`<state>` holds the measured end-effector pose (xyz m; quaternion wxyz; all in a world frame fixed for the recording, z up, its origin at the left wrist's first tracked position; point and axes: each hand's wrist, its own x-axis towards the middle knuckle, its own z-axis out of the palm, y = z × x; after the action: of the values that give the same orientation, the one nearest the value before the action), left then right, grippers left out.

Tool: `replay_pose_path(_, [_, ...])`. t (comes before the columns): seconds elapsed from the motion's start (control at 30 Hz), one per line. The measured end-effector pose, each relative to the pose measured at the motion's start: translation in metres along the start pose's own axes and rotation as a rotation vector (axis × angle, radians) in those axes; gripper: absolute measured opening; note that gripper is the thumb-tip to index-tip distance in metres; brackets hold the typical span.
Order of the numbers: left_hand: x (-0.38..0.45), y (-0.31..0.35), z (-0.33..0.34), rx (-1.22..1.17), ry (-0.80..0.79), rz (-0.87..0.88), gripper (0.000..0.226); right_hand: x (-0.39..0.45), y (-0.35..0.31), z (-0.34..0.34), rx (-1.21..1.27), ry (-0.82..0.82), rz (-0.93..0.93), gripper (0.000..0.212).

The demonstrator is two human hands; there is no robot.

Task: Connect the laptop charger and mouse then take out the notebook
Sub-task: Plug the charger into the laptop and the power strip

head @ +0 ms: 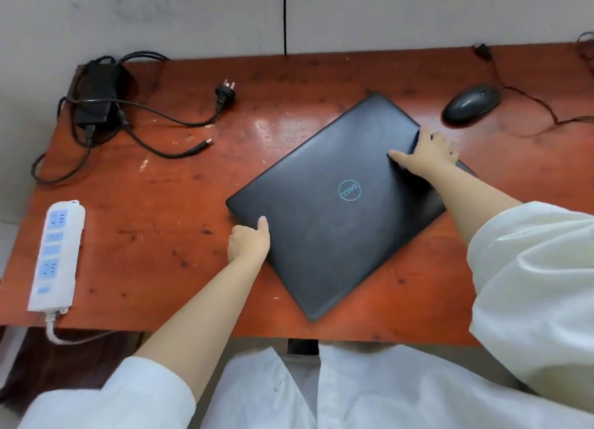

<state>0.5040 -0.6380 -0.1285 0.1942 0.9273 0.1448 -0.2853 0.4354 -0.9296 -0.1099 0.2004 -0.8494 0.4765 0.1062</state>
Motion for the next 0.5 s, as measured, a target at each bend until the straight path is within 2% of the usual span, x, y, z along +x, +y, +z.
replay_pose_path(0.1, [-0.009, 0.004, 0.010, -0.128, -0.036, -0.095, 0.060, 0.023, 0.000, -0.005, 0.114, -0.046, 0.019, 0.077])
replay_pose_path(0.23, [-0.010, 0.014, 0.011, -0.421, -0.057, -0.225, 0.064, 0.025, 0.001, -0.006, 0.181, -0.034, 0.092, 0.077])
replay_pose_path(0.33, [-0.005, 0.017, 0.006, -0.372, 0.007, -0.204, 0.075, 0.011, 0.009, -0.002, 0.268, -0.008, 0.191, 0.077])
replay_pose_path(0.5, [0.026, 0.033, -0.022, -0.200, 0.081, -0.025, 0.081, -0.028, 0.022, 0.016, 0.381, 0.067, 0.367, 0.084])
